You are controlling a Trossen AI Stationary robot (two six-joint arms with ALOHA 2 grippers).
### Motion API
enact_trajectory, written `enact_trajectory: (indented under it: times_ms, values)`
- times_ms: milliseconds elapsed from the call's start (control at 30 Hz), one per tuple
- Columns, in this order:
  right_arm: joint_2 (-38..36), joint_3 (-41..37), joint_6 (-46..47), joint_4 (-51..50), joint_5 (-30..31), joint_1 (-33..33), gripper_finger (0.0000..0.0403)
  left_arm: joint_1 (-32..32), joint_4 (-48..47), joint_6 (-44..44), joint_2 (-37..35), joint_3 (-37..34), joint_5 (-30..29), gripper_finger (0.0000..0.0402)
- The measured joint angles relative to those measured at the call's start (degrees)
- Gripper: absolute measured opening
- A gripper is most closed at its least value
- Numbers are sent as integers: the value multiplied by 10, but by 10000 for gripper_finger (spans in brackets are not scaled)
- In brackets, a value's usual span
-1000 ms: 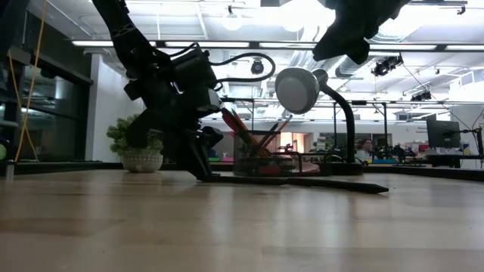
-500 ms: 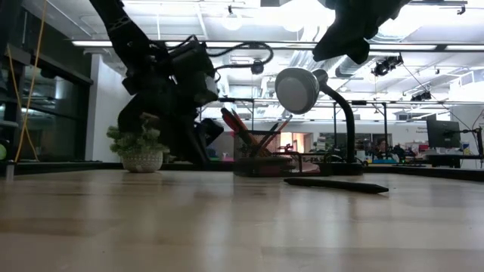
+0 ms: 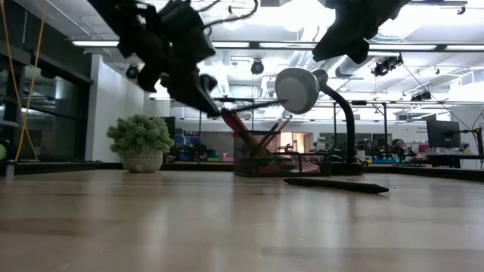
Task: Pick and place office supplies into organizer
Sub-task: Put the left black pen into the black desk organizer
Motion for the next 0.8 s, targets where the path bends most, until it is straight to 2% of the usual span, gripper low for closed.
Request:
enact_trajectory:
  times_ms: [133,267,367,533,733,800]
  values:
    - [0,0,0,0,0,0,67,21,-76,50,-33,56,-58,0]
    - [0,0,0,0,-1,0,67,37,-168,150,-36,134,-160,0]
    - [0,0,0,0,-1,0,67,44,-200,230,-31,188,-228,0]
    - [0,0,2,0,-3,0,67,47,-206,362,-31,243,-332,0]
    - [0,0,4,0,-3,0,67,46,-204,508,-16,249,-406,0]
    - [0,0,4,0,-3,0,67,46,-197,554,4,249,-448,0]
